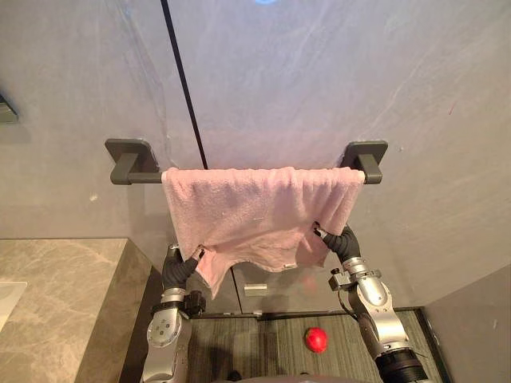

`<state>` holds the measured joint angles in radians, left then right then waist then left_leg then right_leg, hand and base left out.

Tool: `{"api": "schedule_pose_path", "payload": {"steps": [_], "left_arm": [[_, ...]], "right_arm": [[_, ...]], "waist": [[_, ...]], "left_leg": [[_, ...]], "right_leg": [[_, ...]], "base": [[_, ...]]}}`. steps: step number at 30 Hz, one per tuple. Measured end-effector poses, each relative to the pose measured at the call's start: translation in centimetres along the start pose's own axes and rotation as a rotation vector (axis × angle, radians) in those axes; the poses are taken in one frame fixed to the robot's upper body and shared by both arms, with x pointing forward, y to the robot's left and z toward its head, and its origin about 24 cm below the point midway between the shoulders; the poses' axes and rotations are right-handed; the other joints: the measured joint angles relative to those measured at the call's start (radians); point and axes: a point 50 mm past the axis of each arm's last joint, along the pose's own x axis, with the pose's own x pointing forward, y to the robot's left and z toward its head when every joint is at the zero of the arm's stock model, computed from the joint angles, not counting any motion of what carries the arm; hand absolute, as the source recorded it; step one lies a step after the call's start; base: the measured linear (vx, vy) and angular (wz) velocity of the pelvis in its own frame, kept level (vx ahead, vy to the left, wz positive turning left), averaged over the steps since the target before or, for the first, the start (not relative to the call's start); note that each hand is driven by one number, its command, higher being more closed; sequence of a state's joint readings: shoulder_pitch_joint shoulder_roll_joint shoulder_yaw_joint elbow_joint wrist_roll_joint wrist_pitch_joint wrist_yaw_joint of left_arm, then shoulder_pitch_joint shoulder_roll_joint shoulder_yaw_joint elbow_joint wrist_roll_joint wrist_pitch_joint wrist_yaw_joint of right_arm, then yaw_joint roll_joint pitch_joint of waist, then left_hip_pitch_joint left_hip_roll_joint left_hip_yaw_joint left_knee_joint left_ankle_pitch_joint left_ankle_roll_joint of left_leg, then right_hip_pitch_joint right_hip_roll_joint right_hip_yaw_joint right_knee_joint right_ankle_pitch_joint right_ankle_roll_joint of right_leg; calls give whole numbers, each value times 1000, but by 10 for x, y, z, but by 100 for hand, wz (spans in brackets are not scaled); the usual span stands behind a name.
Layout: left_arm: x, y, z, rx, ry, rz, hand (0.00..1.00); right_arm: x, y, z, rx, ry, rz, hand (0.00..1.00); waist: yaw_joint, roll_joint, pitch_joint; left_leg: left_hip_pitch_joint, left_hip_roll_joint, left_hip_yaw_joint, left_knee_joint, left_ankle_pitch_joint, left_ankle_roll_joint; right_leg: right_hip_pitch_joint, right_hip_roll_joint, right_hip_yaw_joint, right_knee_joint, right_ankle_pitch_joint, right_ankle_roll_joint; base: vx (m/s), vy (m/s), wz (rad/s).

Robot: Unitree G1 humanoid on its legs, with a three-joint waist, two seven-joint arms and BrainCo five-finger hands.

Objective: Organize washtable

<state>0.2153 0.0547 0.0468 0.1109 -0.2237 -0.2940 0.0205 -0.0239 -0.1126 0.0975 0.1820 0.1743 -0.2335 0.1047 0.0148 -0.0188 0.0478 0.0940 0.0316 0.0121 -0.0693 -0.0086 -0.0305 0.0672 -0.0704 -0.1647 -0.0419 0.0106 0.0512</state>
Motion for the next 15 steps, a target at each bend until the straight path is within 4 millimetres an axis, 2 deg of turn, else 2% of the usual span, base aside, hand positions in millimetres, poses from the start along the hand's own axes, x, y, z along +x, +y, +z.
{"api": "schedule_pose_path", "payload": {"steps": [1,5,11,15], "left_arm": [[0,0,0,2,1,0,0],[0,4,-3,18,16,3,0],[-9,14,-18,44,98,49,0],[-11,16,-20,46,115,66,0]], "right_arm": [[0,0,0,0,0,0,0],[-1,0,-5,0,21,-18,0],[-4,-3,-14,-19,66,-53,0],[-9,-5,-25,-25,126,-92,0]], "waist": [[0,-1,-1],[-2,-5,-3],[-1,-19,-3],[-1,-19,-2]], "left_leg": [[0,0,0,0,0,0],[2,-2,0,-2,0,0],[0,-3,3,-4,0,0],[5,-3,3,-4,0,0]], "right_leg": [[3,0,0,-6,3,0],[17,1,-2,-34,16,1],[24,2,-1,-56,29,0],[35,2,-1,-57,29,0]], "base": [[0,0,0],[0,0,0],[0,0,0],[-9,-2,0]]}}
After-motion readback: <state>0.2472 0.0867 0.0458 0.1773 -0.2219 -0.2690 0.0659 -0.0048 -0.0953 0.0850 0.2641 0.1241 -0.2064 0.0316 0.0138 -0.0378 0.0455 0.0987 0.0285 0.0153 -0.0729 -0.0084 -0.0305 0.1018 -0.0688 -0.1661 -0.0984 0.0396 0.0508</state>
